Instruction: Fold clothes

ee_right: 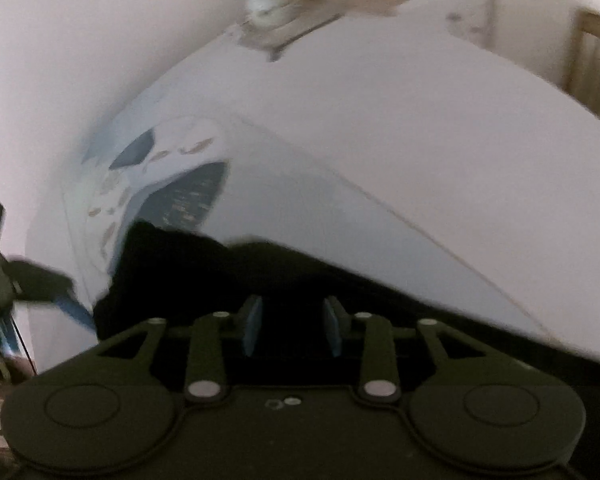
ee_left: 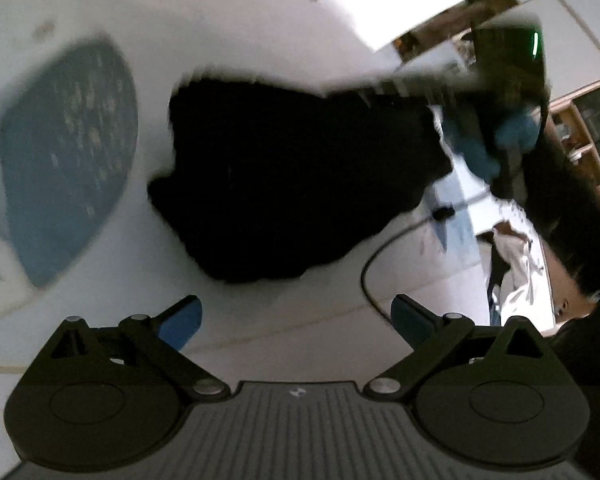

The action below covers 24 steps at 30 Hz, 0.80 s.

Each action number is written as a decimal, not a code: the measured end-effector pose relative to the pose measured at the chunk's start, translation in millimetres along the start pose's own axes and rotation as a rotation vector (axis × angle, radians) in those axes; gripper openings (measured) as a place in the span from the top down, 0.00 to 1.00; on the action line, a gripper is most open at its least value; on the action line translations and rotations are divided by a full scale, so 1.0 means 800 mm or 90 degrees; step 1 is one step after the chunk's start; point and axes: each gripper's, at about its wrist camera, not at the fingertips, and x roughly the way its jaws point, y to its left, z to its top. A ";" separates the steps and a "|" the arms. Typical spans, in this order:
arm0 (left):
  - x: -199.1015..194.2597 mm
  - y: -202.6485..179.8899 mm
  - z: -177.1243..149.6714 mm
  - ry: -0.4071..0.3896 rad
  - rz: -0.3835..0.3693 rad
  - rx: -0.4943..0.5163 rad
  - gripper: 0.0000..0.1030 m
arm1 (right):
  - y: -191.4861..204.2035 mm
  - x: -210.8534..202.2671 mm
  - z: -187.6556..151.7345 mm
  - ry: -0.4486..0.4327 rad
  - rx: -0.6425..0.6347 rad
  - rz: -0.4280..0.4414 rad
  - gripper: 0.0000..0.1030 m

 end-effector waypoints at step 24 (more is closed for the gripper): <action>0.087 -0.057 0.082 -0.055 0.225 0.065 0.02 | -0.069 -0.061 -0.200 -0.104 0.009 0.027 0.00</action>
